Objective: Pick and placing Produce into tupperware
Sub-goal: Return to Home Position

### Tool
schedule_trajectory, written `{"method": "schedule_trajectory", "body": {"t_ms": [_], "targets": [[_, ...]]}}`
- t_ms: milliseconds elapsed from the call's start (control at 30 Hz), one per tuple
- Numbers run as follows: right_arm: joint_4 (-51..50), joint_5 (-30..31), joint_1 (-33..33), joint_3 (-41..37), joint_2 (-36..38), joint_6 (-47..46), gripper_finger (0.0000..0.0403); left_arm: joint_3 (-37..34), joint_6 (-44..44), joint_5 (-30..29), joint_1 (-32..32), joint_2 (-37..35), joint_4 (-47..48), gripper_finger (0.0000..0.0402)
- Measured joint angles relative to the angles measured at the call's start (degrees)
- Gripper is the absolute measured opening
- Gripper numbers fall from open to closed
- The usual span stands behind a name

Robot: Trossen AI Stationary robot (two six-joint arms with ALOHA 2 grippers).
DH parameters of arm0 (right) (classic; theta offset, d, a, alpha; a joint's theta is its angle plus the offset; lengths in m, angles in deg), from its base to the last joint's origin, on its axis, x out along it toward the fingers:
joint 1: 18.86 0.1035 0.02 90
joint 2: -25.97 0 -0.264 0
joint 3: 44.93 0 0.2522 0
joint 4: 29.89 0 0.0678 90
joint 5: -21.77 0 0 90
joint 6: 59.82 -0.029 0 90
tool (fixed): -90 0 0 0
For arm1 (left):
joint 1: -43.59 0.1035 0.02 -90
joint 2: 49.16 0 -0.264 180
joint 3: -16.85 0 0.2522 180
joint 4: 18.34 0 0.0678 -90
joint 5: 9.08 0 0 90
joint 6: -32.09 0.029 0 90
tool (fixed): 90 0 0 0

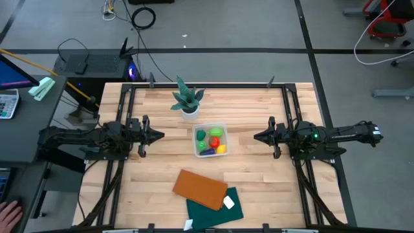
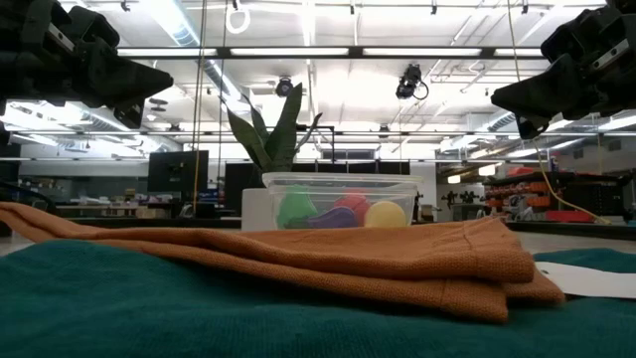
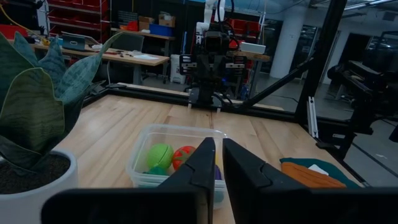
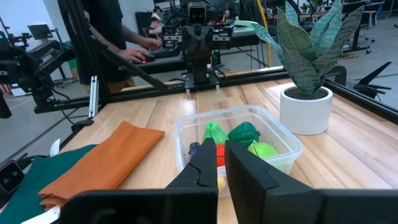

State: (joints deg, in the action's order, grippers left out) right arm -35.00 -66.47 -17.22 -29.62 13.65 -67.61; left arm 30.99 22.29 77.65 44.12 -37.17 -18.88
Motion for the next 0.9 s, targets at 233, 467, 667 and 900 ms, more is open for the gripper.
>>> {"method": "schedule_trajectory", "body": {"t_ms": [233,467,667,900], "targets": [[-0.01,-0.02,-0.01,0.0,-0.01,0.0,0.0001,0.0,0.0,0.02,-0.01,-0.01,0.0,0.0028],[-0.01,-0.02,-0.02,-0.01,-0.02,0.0,0.0001,0.0,0.02,0.02,-0.02,0.0,0.01,0.0038],[-0.02,-0.04,-0.01,0.0,-0.01,0.0,0.0001,0.0,-0.02,0.0,-0.02,0.0,0.02,0.0038],[-0.02,-0.04,-0.01,0.0,-0.01,0.0,0.0001,0.0,0.0,0.02,-0.01,-0.01,0.0,0.0028]]}}
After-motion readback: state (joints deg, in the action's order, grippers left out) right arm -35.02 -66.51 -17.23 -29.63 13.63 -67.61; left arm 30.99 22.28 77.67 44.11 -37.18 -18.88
